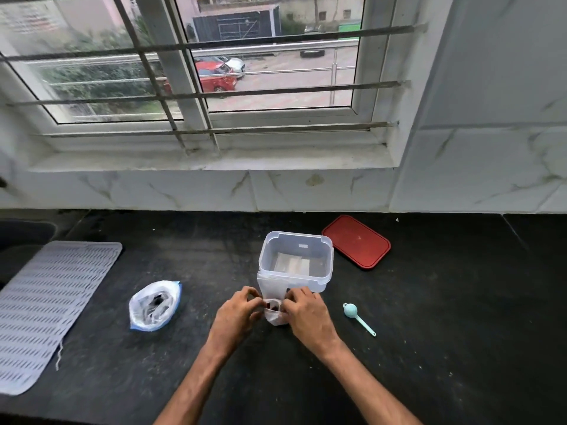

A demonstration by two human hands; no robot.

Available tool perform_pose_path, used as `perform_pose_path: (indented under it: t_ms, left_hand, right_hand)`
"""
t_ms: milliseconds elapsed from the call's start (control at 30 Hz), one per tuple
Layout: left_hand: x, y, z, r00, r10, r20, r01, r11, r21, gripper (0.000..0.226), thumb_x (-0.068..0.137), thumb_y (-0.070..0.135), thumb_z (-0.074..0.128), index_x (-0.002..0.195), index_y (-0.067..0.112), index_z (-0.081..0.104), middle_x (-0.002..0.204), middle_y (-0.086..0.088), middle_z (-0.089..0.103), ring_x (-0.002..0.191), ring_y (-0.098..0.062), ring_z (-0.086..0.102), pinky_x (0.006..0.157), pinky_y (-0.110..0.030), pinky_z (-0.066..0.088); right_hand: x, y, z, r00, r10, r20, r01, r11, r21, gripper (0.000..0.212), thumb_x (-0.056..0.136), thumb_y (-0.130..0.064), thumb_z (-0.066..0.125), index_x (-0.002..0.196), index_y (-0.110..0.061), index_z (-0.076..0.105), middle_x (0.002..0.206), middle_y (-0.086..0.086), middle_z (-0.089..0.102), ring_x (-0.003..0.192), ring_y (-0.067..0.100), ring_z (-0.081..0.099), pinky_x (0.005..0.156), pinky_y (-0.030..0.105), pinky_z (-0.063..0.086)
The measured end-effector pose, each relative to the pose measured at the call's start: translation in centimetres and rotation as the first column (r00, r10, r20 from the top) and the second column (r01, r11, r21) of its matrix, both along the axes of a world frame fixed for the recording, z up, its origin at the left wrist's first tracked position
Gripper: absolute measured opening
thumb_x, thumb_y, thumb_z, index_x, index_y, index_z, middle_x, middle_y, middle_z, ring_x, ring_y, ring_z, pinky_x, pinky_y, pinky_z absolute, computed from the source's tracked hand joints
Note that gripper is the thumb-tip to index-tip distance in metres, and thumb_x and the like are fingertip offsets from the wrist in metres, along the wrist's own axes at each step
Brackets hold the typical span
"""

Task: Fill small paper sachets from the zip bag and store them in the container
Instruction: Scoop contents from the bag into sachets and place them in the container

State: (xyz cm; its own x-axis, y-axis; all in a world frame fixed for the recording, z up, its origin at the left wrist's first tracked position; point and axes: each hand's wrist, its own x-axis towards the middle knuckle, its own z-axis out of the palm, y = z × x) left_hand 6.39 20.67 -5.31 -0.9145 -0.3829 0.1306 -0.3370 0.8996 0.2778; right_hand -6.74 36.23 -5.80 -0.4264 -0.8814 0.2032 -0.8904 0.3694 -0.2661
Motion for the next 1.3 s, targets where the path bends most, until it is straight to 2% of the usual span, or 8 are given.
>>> perform_pose_path:
  t_ms: [167, 267, 400, 467, 667, 800, 1033, 1300]
  left_hand:
    - [0.0, -0.7, 0.8, 0.996, -0.092, -0.017, 0.089, 0.988, -0.123, 0.023, 0.068, 0.035, 0.084, 0.082, 0.033, 0.066, 0.095, 0.016, 0.063, 0.075, -0.01, 0.063, 0.054, -0.026, 0.049]
    - [-0.3, -0.2, 1.3, 0.99, -0.006, -0.143, 0.02, 0.996, 0.092, 0.014, 0.077, 0.024, 0.079, 0.085, 0.029, 0.07, 0.093, 0.018, 0.068, 0.079, -0.006, 0.064, 0.065, -0.025, 0.053]
    - [-0.6, -0.4, 2.7, 0.959, 0.16, -0.235, -0.047, 0.904, 0.424, 0.032, 0.077, 0.025, 0.081, 0.102, 0.037, 0.065, 0.08, 0.017, 0.069, 0.071, -0.001, 0.063, 0.066, -0.015, 0.05]
    - [-0.8, -1.1, 3.0, 0.939, 0.182, -0.29, -0.02, 0.875, 0.484, 0.031, 0.075, 0.024, 0.083, 0.099, 0.036, 0.068, 0.079, 0.014, 0.069, 0.072, -0.004, 0.064, 0.064, -0.013, 0.047]
    - [-1.8, -2.8, 3.4, 0.939, 0.217, -0.267, 0.007, 0.763, 0.646, 0.01, 0.075, 0.018, 0.083, 0.077, 0.022, 0.074, 0.073, 0.011, 0.072, 0.064, -0.003, 0.06, 0.059, -0.014, 0.044]
    - [-1.9, -3.5, 3.8, 0.945, 0.21, -0.252, 0.0, 0.769, 0.64, 0.009, 0.082, 0.017, 0.077, 0.08, 0.023, 0.07, 0.077, 0.011, 0.07, 0.07, -0.004, 0.061, 0.063, -0.017, 0.046]
    - [-1.3, -4.2, 4.6, 0.969, 0.073, -0.235, 0.006, 0.947, 0.32, 0.006, 0.086, 0.027, 0.07, 0.089, 0.026, 0.065, 0.081, 0.019, 0.057, 0.081, -0.007, 0.058, 0.073, -0.031, 0.05]
    - [-0.3, -5.0, 5.2, 0.962, 0.044, -0.268, 0.084, 0.89, 0.448, 0.008, 0.087, 0.031, 0.07, 0.085, 0.027, 0.064, 0.083, 0.017, 0.063, 0.08, -0.002, 0.058, 0.066, -0.018, 0.047]
  right_hand:
    - [-1.4, 0.2, 1.1, 0.995, 0.04, -0.09, -0.039, 0.999, 0.013, 0.019, 0.074, -0.034, 0.076, 0.084, -0.027, 0.062, 0.087, -0.006, 0.063, 0.082, 0.017, 0.058, 0.065, 0.031, 0.049]
    - [-1.5, -0.5, 2.2, 0.999, 0.036, -0.029, -0.037, 0.998, -0.051, 0.019, 0.075, -0.031, 0.078, 0.082, -0.025, 0.061, 0.085, -0.009, 0.066, 0.081, 0.014, 0.058, 0.068, 0.03, 0.05]
    - [-1.7, -1.1, 3.2, 0.997, -0.015, 0.081, 0.029, 0.985, -0.172, 0.024, 0.076, -0.016, 0.078, 0.092, -0.02, 0.061, 0.084, -0.003, 0.067, 0.078, 0.016, 0.059, 0.068, 0.033, 0.054]
    - [-1.7, -1.5, 3.5, 0.997, -0.053, 0.051, 0.061, 0.98, -0.19, 0.028, 0.077, -0.016, 0.078, 0.101, -0.021, 0.063, 0.089, -0.006, 0.068, 0.083, 0.015, 0.059, 0.069, 0.03, 0.053]
    - [-1.4, -2.5, 4.5, 0.99, -0.124, 0.061, 0.133, 0.972, -0.191, 0.01, 0.085, -0.015, 0.067, 0.088, -0.024, 0.064, 0.088, -0.01, 0.062, 0.085, 0.014, 0.054, 0.067, 0.031, 0.047]
    - [-0.7, -3.1, 5.4, 0.985, -0.15, 0.09, 0.163, 0.973, -0.165, 0.009, 0.086, -0.029, 0.063, 0.095, -0.028, 0.063, 0.096, -0.015, 0.06, 0.093, 0.009, 0.051, 0.075, 0.027, 0.045]
    - [1.4, -5.5, 6.5, 0.989, -0.137, 0.057, 0.144, 0.981, -0.133, 0.008, 0.084, -0.035, 0.06, 0.09, -0.029, 0.062, 0.093, -0.015, 0.061, 0.094, 0.009, 0.055, 0.082, 0.029, 0.044]
    - [3.2, -6.3, 7.3, 0.989, -0.146, 0.003, 0.145, 0.976, -0.16, 0.015, 0.082, -0.039, 0.053, 0.084, -0.027, 0.061, 0.086, -0.015, 0.061, 0.082, 0.008, 0.055, 0.077, 0.031, 0.045]
